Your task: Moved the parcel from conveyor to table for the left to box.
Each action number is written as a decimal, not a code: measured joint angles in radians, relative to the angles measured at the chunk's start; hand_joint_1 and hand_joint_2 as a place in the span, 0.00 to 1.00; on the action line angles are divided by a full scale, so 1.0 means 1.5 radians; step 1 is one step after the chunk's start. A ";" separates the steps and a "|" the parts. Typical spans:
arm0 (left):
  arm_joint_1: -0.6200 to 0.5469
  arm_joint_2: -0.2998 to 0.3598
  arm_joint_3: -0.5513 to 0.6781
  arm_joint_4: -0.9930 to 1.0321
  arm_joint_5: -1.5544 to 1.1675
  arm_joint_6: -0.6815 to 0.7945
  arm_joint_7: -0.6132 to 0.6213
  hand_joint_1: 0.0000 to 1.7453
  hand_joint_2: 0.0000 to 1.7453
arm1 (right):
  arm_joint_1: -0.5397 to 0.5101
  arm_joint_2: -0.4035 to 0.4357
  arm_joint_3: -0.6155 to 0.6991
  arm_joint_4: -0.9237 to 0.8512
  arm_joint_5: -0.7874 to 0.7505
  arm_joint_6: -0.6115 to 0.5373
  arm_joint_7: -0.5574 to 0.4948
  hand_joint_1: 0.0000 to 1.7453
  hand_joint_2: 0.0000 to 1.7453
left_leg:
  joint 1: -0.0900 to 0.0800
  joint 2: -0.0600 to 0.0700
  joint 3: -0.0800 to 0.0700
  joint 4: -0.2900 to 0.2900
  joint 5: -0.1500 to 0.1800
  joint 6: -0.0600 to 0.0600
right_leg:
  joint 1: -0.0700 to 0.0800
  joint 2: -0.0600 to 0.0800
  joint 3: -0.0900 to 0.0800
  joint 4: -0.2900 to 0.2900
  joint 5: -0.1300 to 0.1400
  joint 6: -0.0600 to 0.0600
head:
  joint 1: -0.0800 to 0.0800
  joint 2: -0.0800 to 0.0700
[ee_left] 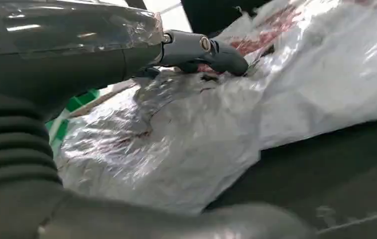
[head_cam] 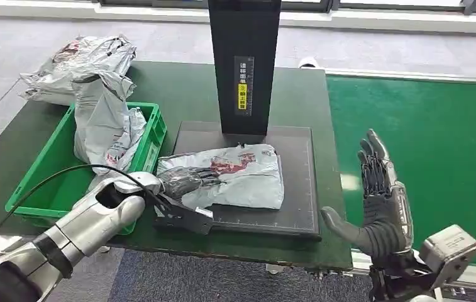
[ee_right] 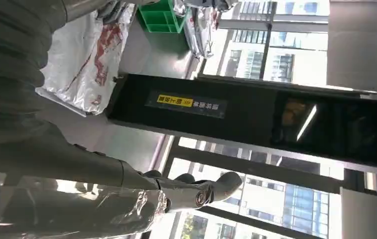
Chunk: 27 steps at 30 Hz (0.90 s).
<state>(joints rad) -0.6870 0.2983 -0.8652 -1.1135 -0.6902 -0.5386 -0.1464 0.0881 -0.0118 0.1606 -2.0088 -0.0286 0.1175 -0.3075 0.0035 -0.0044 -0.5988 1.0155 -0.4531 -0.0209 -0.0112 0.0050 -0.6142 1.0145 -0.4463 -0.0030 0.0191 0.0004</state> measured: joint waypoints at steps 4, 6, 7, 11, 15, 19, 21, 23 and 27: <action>-0.002 -0.004 -0.019 0.028 -0.094 0.072 0.057 0.38 1.00 | 0.005 0.000 0.000 0.000 0.007 0.004 -0.003 0.00 1.00 | 0.000 0.000 0.000 0.000 0.000 0.000 | 0.000 0.000 0.000 0.000 0.000 0.000 | 0.000 0.000; -0.004 -0.009 -0.022 0.053 -0.122 0.091 0.066 1.00 1.00 | 0.007 0.000 0.000 0.000 0.010 0.007 -0.005 0.00 1.00 | 0.000 0.000 0.000 0.000 0.000 0.000 | 0.000 0.000 0.000 0.000 0.000 0.000 | 0.000 0.000; -0.005 -0.012 -0.023 0.066 -0.130 0.096 0.067 1.00 1.00 | 0.007 0.000 0.000 0.000 0.010 0.010 -0.005 0.00 1.00 | 0.000 0.000 0.000 0.000 0.000 0.000 | 0.000 0.000 0.000 0.000 0.000 0.000 | 0.000 0.000; -0.010 -0.023 -0.023 0.111 -0.154 0.125 0.067 1.00 1.00 | 0.008 0.000 0.000 0.000 0.011 0.016 -0.005 0.00 1.00 | 0.000 0.000 0.000 0.000 0.000 0.000 | 0.000 0.000 0.000 0.000 0.000 0.000 | 0.000 0.000; -0.015 -0.032 -0.023 0.145 -0.162 0.139 0.067 1.00 1.00 | 0.008 0.001 0.000 0.000 0.011 0.016 -0.004 0.00 1.00 | 0.000 0.000 0.001 0.000 0.000 0.000 | 0.000 0.000 0.001 0.000 0.000 0.000 | 0.000 0.000; -0.022 -0.041 -0.020 0.165 -0.164 0.145 0.066 1.00 1.00 | 0.008 0.001 0.000 0.000 0.011 0.016 -0.001 0.00 1.00 | 0.000 0.000 0.003 0.000 0.000 0.000 | 0.000 0.000 0.003 0.000 0.000 0.000 | 0.000 0.000; -0.023 -0.045 -0.018 0.171 -0.169 0.145 0.061 1.00 1.00 | 0.008 0.001 0.000 0.000 0.011 0.018 -0.001 0.00 1.00 | 0.000 0.000 0.003 0.000 0.000 0.000 | 0.000 0.000 0.003 0.000 0.000 0.000 | 0.000 0.000; -0.025 -0.047 -0.017 0.176 -0.170 0.145 0.060 1.00 1.00 | 0.009 0.001 0.000 0.000 0.011 0.018 0.000 0.00 1.00 | 0.000 0.000 0.003 0.000 0.000 0.000 | 0.000 0.000 0.003 0.000 0.000 0.000 | 0.000 0.000; -0.025 -0.051 -0.016 0.183 -0.171 0.145 0.060 1.00 1.00 | 0.009 0.001 0.000 0.000 0.011 0.018 0.000 0.00 1.00 | 0.000 0.000 0.003 0.000 0.000 0.000 | 0.000 0.000 0.003 0.000 0.000 0.000 | 0.000 0.000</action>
<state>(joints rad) -0.7252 0.2212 -0.8888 -0.8392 -0.9464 -0.3204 -0.0565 0.1023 -0.0099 0.1606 -2.0092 -0.0114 0.1442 -0.3079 0.0035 -0.0039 -0.5937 1.0154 -0.4532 -0.0210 -0.0111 0.0054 -0.6095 1.0146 -0.4462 -0.0032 0.0191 0.0004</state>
